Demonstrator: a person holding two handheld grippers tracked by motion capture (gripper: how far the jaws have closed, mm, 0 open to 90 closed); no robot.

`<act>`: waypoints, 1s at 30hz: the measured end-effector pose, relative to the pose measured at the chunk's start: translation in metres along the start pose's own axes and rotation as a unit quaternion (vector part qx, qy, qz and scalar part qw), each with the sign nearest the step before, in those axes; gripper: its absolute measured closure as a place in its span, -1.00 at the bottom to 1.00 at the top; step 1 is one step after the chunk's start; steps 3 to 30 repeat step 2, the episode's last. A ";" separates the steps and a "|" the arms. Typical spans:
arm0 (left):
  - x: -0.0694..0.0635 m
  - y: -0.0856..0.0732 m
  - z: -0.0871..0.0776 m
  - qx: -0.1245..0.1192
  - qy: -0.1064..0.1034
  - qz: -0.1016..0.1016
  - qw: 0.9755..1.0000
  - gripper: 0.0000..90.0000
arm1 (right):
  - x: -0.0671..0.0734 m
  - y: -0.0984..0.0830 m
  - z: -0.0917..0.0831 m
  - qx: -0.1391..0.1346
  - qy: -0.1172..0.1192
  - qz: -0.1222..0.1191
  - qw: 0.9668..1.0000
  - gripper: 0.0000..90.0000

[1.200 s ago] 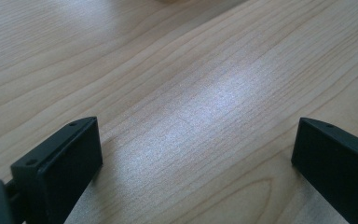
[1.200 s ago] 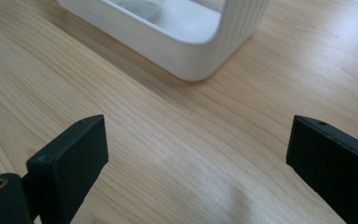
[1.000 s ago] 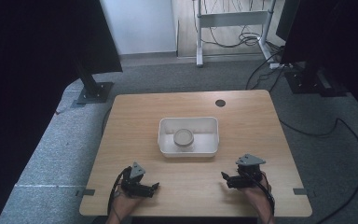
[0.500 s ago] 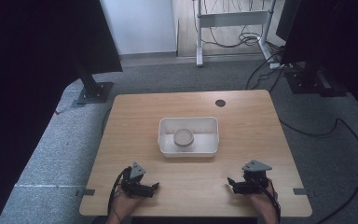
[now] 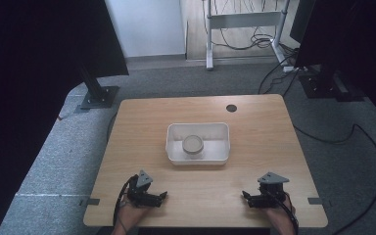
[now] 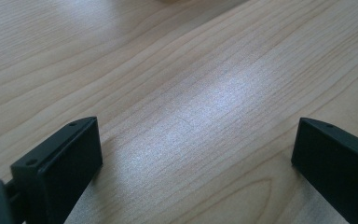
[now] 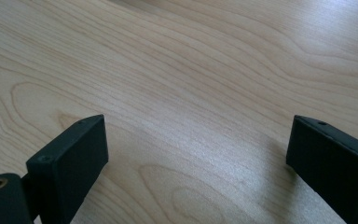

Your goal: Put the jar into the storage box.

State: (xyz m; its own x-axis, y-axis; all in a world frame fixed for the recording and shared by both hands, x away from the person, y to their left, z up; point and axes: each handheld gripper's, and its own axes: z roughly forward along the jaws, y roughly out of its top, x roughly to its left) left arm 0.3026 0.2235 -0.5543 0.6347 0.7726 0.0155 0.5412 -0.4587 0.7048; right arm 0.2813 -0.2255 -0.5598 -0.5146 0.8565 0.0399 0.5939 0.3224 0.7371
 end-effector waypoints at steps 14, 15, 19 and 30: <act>0.000 0.000 0.000 0.000 0.000 0.000 1.000 -0.97 | 0.000 0.000 0.000 0.002 0.000 0.002 1.000 -0.88; 0.000 0.000 0.000 0.000 0.000 0.000 1.000 -0.97 | 0.000 0.000 0.000 0.002 0.000 0.002 1.000 -0.88; 0.000 0.000 0.000 0.000 0.000 0.000 1.000 -0.97 | 0.000 0.000 0.000 0.002 0.000 0.002 1.000 -0.88; 0.000 0.000 0.000 0.000 0.000 0.000 1.000 -0.97 | 0.000 0.000 0.000 0.002 0.000 0.002 1.000 -0.88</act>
